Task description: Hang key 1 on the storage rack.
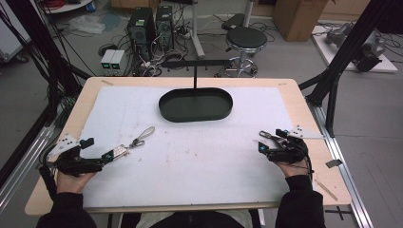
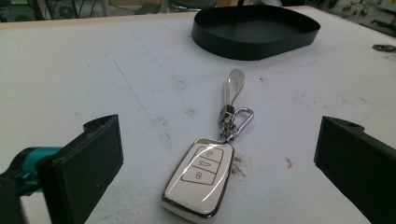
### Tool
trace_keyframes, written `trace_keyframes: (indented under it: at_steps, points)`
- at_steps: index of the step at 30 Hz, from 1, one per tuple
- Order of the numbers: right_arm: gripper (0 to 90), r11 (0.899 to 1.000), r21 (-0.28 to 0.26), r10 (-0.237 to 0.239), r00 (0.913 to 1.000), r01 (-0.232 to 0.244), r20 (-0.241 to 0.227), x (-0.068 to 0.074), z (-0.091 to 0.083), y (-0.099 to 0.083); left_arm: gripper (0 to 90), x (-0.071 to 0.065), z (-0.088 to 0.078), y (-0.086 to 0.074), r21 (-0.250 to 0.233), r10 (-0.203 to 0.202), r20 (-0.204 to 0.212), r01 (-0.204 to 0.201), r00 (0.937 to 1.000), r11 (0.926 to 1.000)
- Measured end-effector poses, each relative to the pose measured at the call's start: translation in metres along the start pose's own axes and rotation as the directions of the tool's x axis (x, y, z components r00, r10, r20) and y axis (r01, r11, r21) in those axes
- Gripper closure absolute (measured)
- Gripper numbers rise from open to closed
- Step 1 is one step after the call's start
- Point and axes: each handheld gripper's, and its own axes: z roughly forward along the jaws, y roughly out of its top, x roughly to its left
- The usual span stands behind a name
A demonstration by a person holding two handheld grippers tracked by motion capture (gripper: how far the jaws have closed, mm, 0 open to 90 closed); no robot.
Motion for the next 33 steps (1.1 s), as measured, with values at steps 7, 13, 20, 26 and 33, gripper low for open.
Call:
trace_keyframes:
  at_steps: [7, 13, 20, 26, 33]
  points:
    - [0.8, 0.999, 0.034, -0.017, 0.9998, 0.017, -0.012, 0.002, 0.004, -0.001, 1.7, -0.007, 0.005, 0.002, 0.026, 0.031, 0.006, -0.031, 0.9995, 0.9992]
    - [0.8, 0.999, 0.042, -0.010, 0.9999, 0.010, -0.010, 0.002, 0.001, -0.001, 1.7, -0.004, 0.005, 0.004, 0.049, 0.022, 0.004, -0.022, 0.9998, 0.9985]
    - [0.8, 0.998, 0.059, -0.002, 1.0000, 0.002, -0.002, -0.001, -0.002, -0.002, 1.7, -0.006, 0.006, 0.016, 0.068, 0.026, 0.001, -0.026, 0.9997, 0.9973]
    - [0.8, 0.996, 0.085, -0.021, 0.9998, 0.021, -0.007, 0.002, 0.002, -0.002, 1.8, -0.010, 0.017, 0.027, 0.125, 0.055, 0.008, -0.056, 0.9984, 0.9906]
    - [0.8, 0.997, 0.079, -0.018, 0.9998, 0.018, -0.005, 0.001, 0.002, -0.002, 1.7, -0.007, 0.033, 0.035, 0.192, 0.068, 0.015, -0.069, 0.9976, 0.9790]
